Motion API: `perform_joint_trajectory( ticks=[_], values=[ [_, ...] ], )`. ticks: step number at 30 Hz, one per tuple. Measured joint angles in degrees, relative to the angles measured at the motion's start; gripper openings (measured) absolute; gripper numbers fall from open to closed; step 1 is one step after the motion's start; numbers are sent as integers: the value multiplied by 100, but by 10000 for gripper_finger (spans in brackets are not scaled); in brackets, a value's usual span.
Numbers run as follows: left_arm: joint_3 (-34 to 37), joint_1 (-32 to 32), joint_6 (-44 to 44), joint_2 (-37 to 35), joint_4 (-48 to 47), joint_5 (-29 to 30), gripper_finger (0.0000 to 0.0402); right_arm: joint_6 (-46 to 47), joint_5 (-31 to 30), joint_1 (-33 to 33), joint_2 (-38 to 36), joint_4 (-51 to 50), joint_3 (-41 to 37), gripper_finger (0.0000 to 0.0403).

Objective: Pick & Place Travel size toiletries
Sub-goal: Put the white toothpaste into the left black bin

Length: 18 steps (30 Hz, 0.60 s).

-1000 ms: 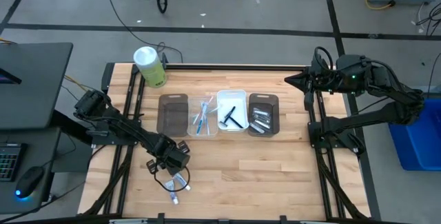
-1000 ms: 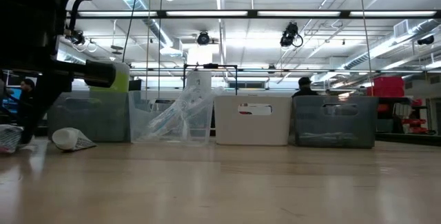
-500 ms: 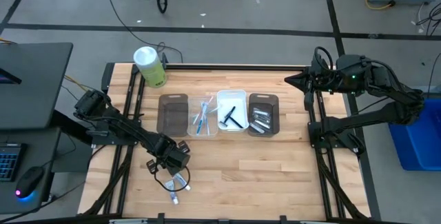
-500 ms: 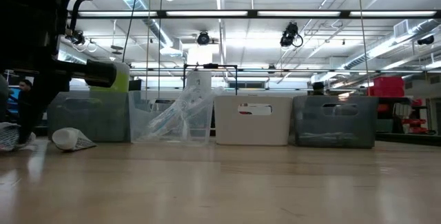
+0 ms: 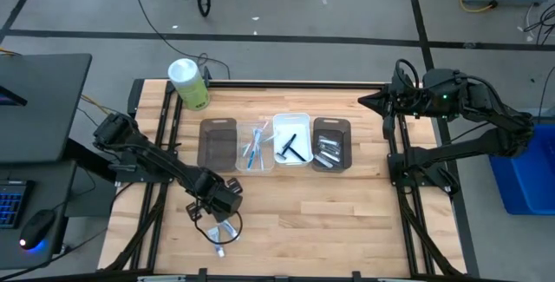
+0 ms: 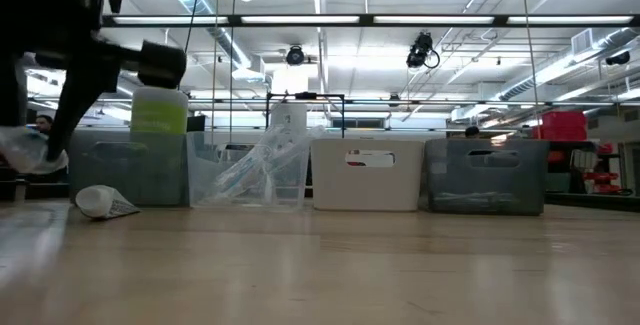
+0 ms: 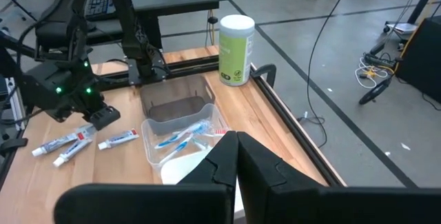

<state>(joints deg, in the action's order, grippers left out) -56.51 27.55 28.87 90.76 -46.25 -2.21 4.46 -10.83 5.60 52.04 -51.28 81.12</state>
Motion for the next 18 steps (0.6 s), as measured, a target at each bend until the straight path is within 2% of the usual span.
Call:
perform_joint_trajectory(
  ticks=[12, 18],
  values=[
    [-815, 0, -82, -2, -405, 191, 81, -45, 1, 1, 1, 1, 0, 14],
    [-1394, -59, -140, -6, -749, 601, 81, -90, 1, 0, -1, 2, 0, 14]
  ],
)
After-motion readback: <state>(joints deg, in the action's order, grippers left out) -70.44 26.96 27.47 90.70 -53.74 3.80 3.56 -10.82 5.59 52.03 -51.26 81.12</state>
